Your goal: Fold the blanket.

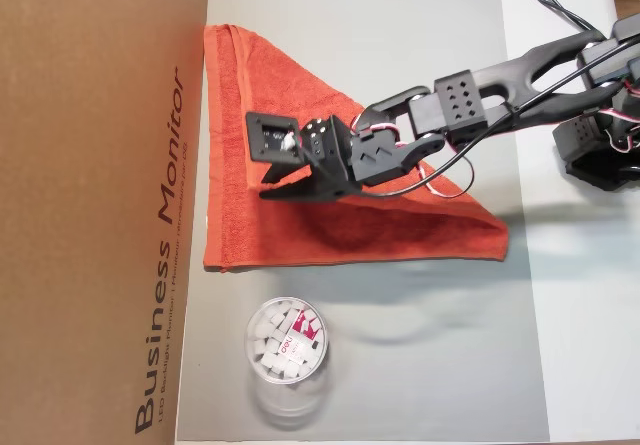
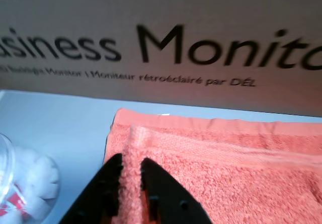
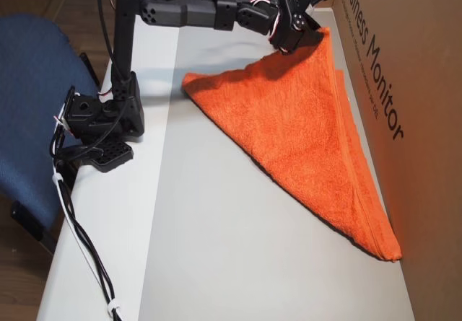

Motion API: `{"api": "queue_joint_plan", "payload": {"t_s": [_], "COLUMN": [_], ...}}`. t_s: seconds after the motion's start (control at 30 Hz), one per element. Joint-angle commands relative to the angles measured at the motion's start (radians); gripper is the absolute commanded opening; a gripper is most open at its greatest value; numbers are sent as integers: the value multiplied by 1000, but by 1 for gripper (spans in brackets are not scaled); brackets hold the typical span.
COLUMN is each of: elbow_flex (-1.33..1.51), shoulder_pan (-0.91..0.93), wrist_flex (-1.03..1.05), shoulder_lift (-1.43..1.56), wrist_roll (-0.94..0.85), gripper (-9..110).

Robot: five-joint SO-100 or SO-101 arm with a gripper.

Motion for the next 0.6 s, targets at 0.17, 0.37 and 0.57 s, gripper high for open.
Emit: {"api": "queue_joint_plan", "payload": {"t_s": [0.17,0.37,0.57], "elbow_flex": [-230,-365,-457], "shoulder_pan": [-43,-61,-83], "wrist_flex": [-14,-14,-14], "shoulder_lift": [-158,-299,-408], "wrist_roll": [-32,-169,-364], "gripper": [0,0,0]}}
